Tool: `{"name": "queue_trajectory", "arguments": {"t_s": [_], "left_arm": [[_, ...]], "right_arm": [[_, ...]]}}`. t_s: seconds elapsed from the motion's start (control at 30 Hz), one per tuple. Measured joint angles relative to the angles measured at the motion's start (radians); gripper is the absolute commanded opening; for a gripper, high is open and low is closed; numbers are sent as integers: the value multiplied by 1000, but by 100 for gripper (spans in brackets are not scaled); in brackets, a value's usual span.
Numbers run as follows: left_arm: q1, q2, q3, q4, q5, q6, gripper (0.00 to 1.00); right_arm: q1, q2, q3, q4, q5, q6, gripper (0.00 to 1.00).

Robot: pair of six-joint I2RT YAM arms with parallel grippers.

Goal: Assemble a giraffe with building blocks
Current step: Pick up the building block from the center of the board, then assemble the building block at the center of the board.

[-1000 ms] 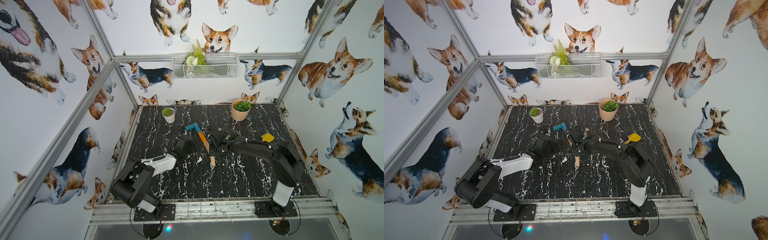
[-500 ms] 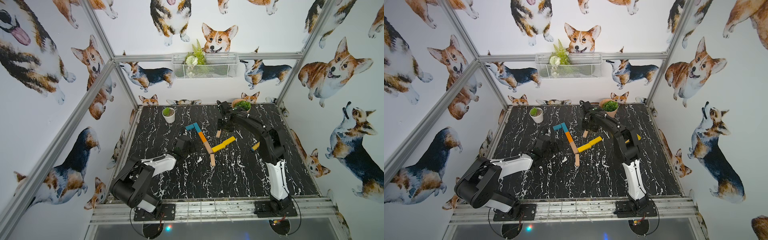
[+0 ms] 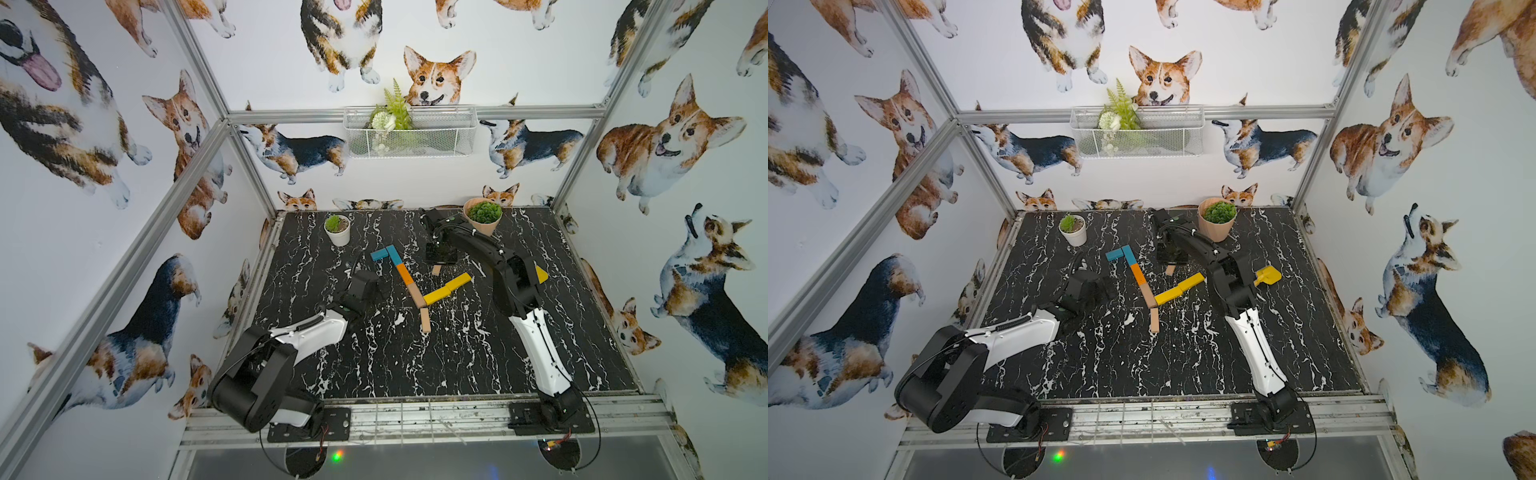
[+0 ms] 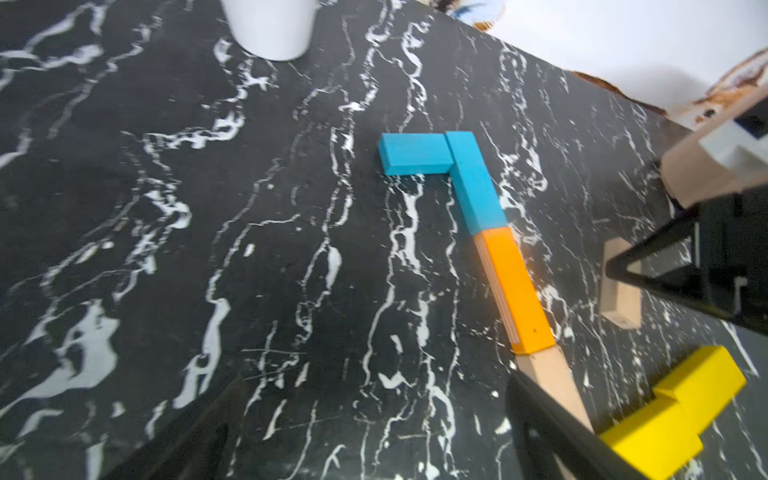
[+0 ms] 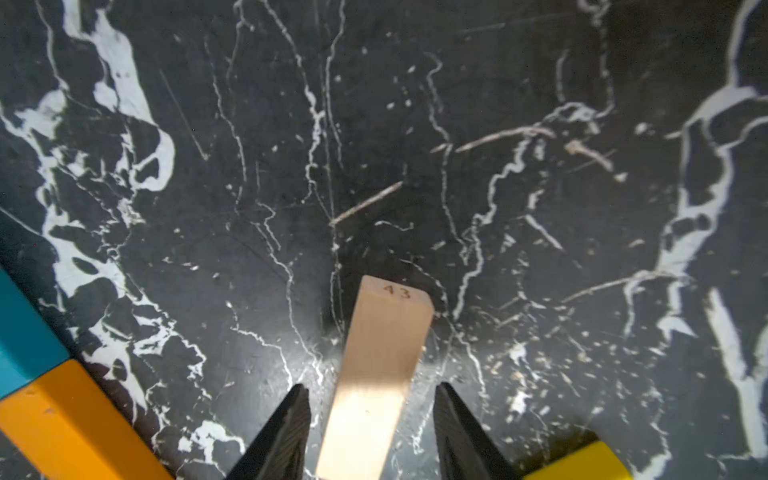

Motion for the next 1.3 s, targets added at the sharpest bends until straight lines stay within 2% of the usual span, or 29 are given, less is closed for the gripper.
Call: {"name": "queue_trajectory", "arguments": {"t_s": [0.1, 0.3, 0.53, 0.7, 0.77, 0.87, 1.0, 1.1, 1.2, 1.3], "left_arm": [[7, -26, -20, -25, -50, -24, 100], [12, -41, -20, -59, -113, -52, 100], [14, -30, -14, -69, -132, -58, 100], [14, -15, -10, -73, -128, -58, 100], [14, -6, -6, -74, -123, -57, 100], [14, 5, -1, -72, -109, -52, 100], [14, 16, 0, -47, -65, -27, 100], [14, 28, 1, -11, -15, -4, 100], [14, 57, 14, 11, 54, 19, 99], [11, 72, 21, 35, 105, 32, 99]], "right_arm": [[10, 18, 10, -5, 3, 0, 23], [10, 27, 26, -13, 5, -5, 3], [10, 30, 105, -45, -12, -56, 1], [10, -72, 103, -50, -40, -89, 0], [10, -155, 62, -42, -46, -111, 0], [9, -323, -123, 13, -52, -151, 0], [-13, -578, -525, 85, -76, -193, 0], [-75, -715, -780, 164, -98, -206, 0], [-146, -824, -983, 201, -99, -205, 0], [-154, -879, -1095, 233, -122, -212, 0]]}}
